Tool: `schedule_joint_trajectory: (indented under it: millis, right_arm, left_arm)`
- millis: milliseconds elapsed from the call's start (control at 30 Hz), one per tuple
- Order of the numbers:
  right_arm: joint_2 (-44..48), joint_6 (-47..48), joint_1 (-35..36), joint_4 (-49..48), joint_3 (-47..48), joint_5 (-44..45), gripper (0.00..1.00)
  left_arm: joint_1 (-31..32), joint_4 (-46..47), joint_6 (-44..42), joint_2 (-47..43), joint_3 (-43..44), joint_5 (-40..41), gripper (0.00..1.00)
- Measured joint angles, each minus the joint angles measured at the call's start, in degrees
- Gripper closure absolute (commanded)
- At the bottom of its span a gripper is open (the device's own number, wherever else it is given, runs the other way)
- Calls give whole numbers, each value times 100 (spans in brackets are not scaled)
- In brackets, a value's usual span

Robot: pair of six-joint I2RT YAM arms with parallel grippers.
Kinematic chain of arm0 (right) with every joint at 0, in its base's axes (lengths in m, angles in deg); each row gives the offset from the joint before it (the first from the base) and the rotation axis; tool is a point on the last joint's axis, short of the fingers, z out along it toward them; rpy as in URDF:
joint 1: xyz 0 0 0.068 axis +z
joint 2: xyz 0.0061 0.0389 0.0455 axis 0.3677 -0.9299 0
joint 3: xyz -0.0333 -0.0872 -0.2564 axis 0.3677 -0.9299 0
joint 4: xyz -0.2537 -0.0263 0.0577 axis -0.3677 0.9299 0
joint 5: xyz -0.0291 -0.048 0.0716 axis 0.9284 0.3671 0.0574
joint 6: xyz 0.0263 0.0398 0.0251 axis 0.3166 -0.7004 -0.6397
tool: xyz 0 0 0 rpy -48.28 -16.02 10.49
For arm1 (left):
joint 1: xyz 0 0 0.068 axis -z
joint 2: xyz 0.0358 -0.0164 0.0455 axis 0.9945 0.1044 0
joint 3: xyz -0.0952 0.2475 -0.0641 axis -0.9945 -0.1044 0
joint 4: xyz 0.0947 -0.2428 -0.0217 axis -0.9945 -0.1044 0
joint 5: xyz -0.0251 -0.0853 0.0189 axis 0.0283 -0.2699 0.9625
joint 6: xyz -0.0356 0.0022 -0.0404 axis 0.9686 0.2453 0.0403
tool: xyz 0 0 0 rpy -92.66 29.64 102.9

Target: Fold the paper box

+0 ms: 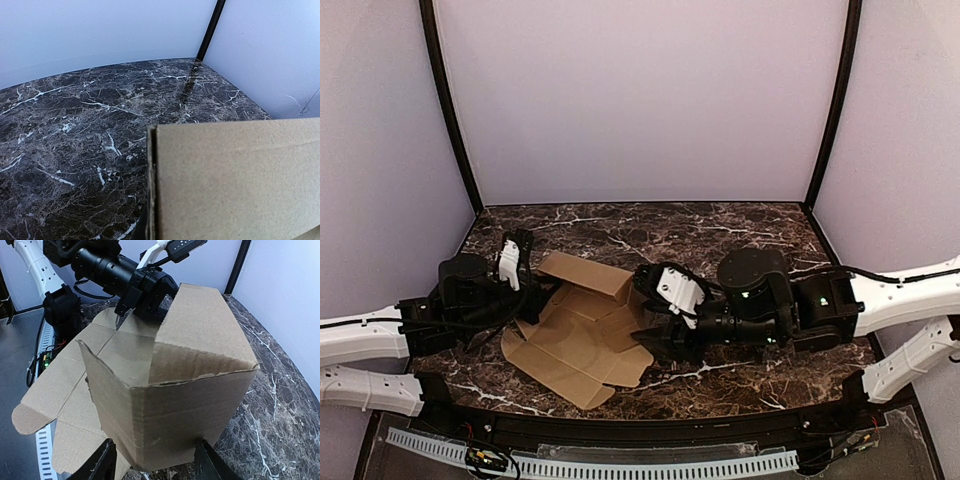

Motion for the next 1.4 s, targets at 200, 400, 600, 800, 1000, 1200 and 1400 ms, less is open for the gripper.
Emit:
schedule_joint_trajectory:
  millis: [200,400,600,800,1000,1200,1400]
  right_arm:
    - [-372,-2,0,-181,275,398,48]
    - [-800,-44,0,-387,581,870,48]
    - [-1226,-236,0,-651,730,1541,46]
    - [-1611,-289,0,-922,909,2223,45]
    - [-2031,-219,-2,-1202,1130,2914,51]
    - [-2269,-157,-42,-1318,1189,3425,58]
    - [-2367,4,-92,-1519,1191,3679,59]
  left_arm:
    - [-2,-85,85,2,50,177,99]
    - [-2,-203,382,57,66,577,99]
    - [-2,-409,835,369,184,918,99]
    - [66,-605,1270,505,262,1305,99]
    - [275,-776,1602,745,466,1829,99]
    - [592,-1012,1803,940,619,2382,99]
    - [850,-1117,1941,942,654,2815,99]
